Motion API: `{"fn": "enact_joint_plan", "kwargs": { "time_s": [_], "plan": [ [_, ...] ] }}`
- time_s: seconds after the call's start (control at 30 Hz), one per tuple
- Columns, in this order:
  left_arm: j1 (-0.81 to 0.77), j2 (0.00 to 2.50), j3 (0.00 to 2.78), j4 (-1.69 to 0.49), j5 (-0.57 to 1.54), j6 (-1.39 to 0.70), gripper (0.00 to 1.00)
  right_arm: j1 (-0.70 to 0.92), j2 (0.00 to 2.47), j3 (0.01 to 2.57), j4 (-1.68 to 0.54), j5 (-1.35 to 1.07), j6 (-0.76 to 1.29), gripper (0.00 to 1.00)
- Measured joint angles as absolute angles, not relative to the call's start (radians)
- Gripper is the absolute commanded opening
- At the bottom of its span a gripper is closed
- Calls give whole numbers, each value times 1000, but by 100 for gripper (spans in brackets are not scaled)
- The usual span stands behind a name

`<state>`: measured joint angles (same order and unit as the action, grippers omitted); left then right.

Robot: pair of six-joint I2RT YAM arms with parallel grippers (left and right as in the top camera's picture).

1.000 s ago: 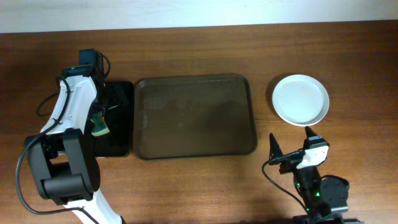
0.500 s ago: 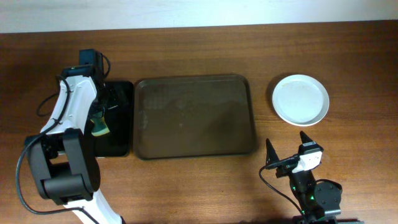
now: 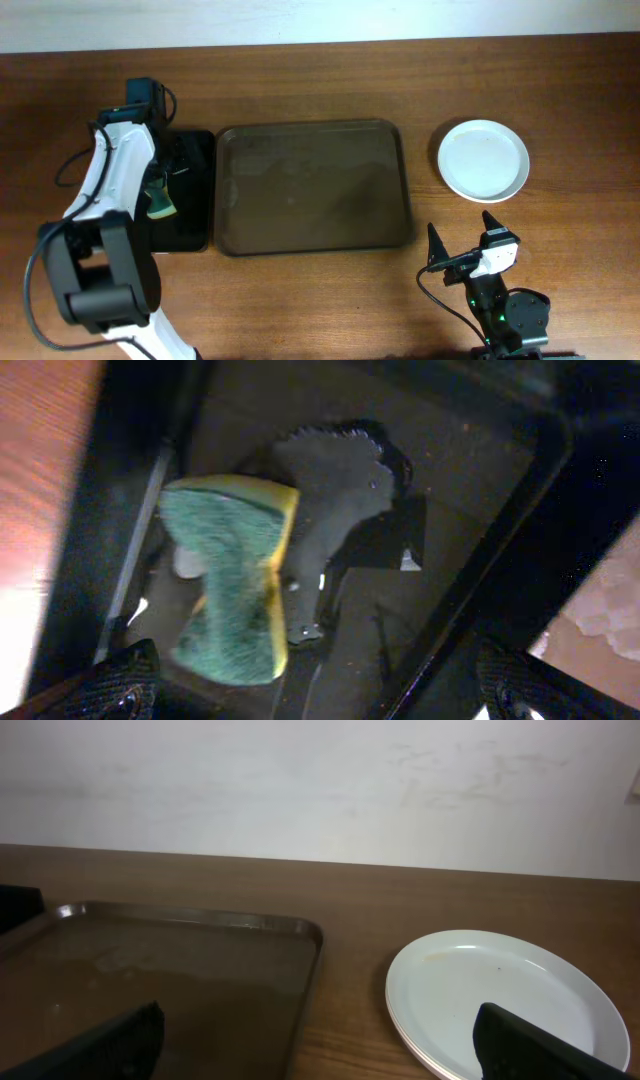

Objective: Clean dirty plates on tray and stack at the side

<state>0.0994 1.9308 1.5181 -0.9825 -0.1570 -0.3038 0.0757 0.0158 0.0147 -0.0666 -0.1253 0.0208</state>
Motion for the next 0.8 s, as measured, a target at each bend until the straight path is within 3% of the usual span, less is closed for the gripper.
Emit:
{"fn": "enact_joint_plan", "kwargs": {
  "time_s": [0.1, 0.2, 0.3, 0.6, 0.8],
  "plan": [
    [75, 1756, 1497, -915, -183, -299, 99, 76, 16, 15, -67, -125, 21, 98],
    [18, 1452, 1394, -684, -193, -244, 99, 76, 15, 15, -67, -125, 21, 98],
    [-1, 1131, 1151, -484, -192, -205, 99, 76, 15, 14, -66, -126, 21, 98],
    [0, 571, 362, 57, -134, -175, 99, 77, 14, 14, -67, -125, 20, 98],
    [0, 339, 126, 147, -89, -102, 99, 77, 13, 14, -66, -125, 21, 98]
  ]
}}
